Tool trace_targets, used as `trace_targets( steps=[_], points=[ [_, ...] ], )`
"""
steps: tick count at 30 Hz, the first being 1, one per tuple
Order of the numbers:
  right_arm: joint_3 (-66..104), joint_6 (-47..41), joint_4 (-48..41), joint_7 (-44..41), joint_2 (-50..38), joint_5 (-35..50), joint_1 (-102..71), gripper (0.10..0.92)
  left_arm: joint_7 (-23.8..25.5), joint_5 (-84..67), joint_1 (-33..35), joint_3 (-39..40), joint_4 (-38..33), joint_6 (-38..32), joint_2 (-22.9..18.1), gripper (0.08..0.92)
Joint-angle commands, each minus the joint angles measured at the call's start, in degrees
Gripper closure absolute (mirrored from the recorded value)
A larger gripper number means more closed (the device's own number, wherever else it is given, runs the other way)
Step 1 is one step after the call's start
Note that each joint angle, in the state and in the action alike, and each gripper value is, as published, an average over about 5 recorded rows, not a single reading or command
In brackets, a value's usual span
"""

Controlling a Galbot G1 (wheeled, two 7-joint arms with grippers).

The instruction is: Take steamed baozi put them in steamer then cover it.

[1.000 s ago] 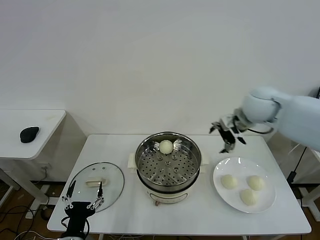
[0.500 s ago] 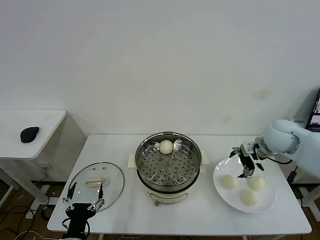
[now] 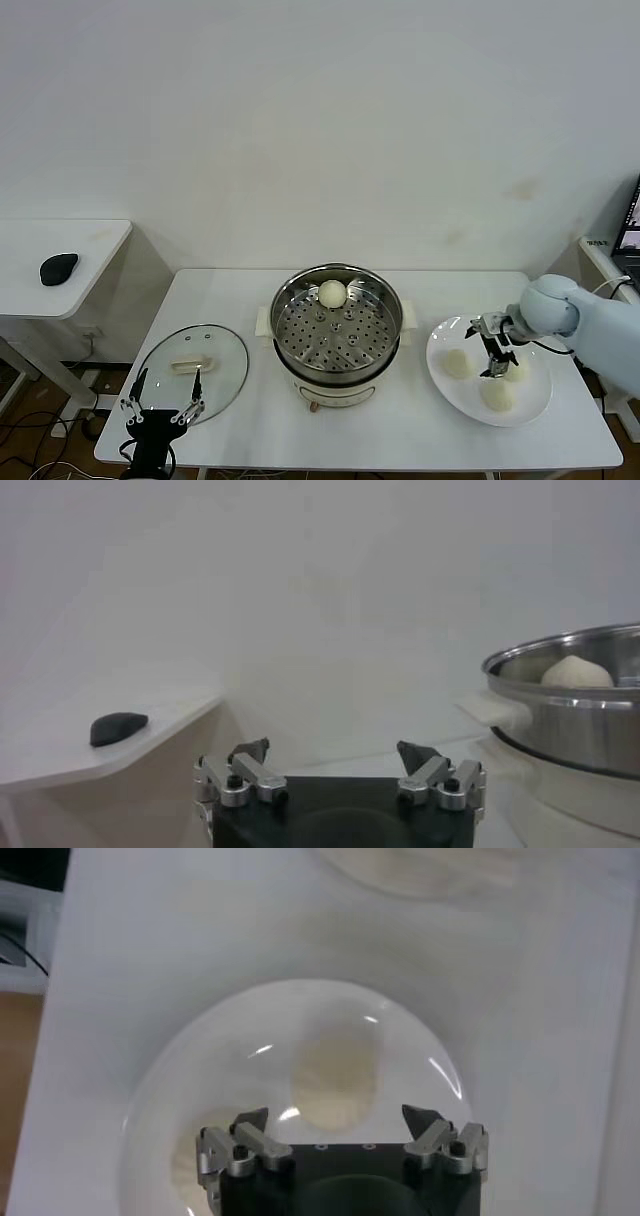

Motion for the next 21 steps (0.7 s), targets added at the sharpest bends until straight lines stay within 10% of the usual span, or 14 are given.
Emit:
trace_targets(
  steps=[1,21],
  points=[
    [3.42,0.29,-4.59,1.09,4.08,-2.01,-4.70,0.203,0.06,0.02,-0.16,-0.02,0.42,-0.02,0.06,0.177],
    [3.68,-0.59,-5.30,0.09,6.21,-4.51,-4.88,0.405,0.09,-0.27,-0.73,-0.20,0.77,0.07,-0.19,0.177]
  ],
)
